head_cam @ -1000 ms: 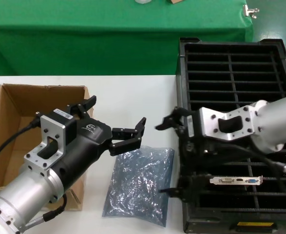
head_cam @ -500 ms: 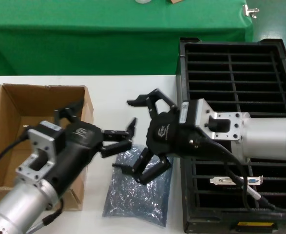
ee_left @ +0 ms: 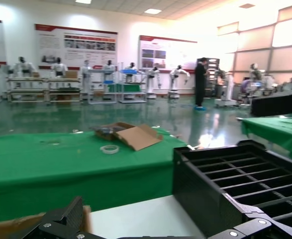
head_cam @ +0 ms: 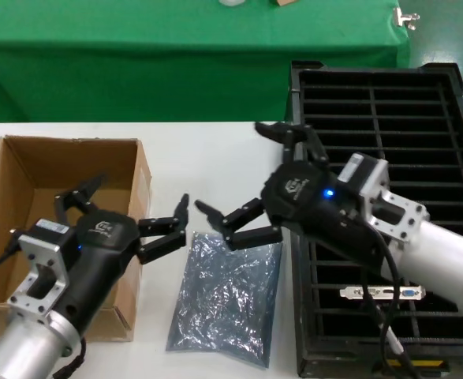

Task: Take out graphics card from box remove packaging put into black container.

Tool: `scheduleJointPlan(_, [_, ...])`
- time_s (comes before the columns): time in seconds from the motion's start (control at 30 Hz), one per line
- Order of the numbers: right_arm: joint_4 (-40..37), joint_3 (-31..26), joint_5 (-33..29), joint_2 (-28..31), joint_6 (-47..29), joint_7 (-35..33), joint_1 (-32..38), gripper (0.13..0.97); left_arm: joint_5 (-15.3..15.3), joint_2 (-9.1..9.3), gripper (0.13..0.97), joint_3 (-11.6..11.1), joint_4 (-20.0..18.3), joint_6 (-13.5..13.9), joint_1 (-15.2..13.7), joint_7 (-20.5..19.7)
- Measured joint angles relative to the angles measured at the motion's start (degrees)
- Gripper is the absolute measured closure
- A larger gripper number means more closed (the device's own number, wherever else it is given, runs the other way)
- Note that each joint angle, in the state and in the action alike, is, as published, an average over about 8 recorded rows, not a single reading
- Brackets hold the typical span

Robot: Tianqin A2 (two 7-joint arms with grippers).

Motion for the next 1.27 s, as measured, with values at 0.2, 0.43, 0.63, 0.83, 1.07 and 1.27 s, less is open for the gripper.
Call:
scheduleJointPlan(0.2, [-0.27, 5.34, 2.08, -2.34, 7.27, -3.29, -7.27, 0.129, -5.33, -0.92, 0.132, 0.47, 1.89, -4.61, 1.44, 4.56])
scheduleJointPlan(0.43, [-0.57, 11.48, 4.47, -5.04, 15.63, -7.07, -15.68, 0.129, -11.47, -1.97, 0.132, 1.01, 4.06, -9.91, 3.07, 9.80])
scheduleJointPlan(0.63, [-0.83, 16.75, 6.53, -7.37, 22.83, -10.33, -22.91, 0.129, -16.74, -2.88, 0.132, 1.47, 5.93, -14.48, 4.48, 14.32])
scheduleJointPlan(0.83, [-1.06, 21.13, 8.24, -9.30, 28.80, -13.04, -28.91, 0.129, -21.11, -3.63, 0.132, 1.86, 7.48, -18.25, 5.65, 18.08])
scheduleJointPlan(1.07, [-1.10, 22.19, 8.65, -9.77, 30.26, -13.70, -30.36, 0.129, -22.18, -3.82, 0.132, 1.95, 7.86, -19.18, 5.94, 18.99])
scheduleJointPlan(1.27, [-1.10, 22.21, 8.66, -9.78, 30.29, -13.71, -30.38, 0.129, -22.19, -3.82, 0.132, 1.95, 7.86, -19.19, 5.94, 19.00])
